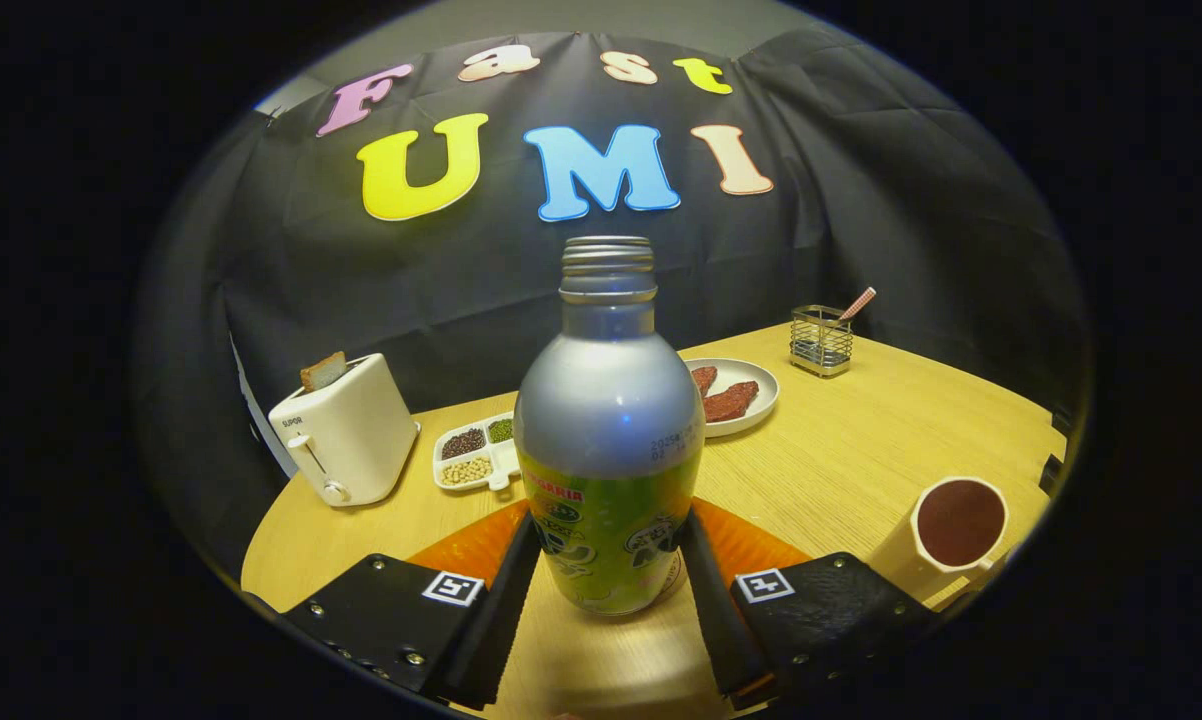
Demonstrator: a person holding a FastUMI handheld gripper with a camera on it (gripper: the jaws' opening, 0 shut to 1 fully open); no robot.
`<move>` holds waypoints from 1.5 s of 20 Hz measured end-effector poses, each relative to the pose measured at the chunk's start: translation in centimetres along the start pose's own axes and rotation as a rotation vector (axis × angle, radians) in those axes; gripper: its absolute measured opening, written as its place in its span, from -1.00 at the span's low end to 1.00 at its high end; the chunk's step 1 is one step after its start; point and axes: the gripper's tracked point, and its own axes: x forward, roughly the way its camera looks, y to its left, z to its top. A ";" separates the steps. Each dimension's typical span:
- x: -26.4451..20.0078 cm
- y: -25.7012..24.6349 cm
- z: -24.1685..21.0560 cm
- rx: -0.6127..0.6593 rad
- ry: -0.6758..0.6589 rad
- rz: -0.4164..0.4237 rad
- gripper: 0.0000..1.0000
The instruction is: Take the bottle from table, then pour the juice into the cup, finally place the bottle on the coaster
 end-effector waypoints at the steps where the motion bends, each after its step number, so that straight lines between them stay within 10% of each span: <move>1: 0.4 0.2 -0.2 -0.009 0.002 0.000 0.53; 15: 4.0 0.3 -2.0 -0.103 0.031 -0.021 0.56; 19: 3.7 0.5 -2.0 -0.103 0.039 -0.003 0.96; 30: -4.2 0.2 2.9 -0.103 -0.060 0.089 0.96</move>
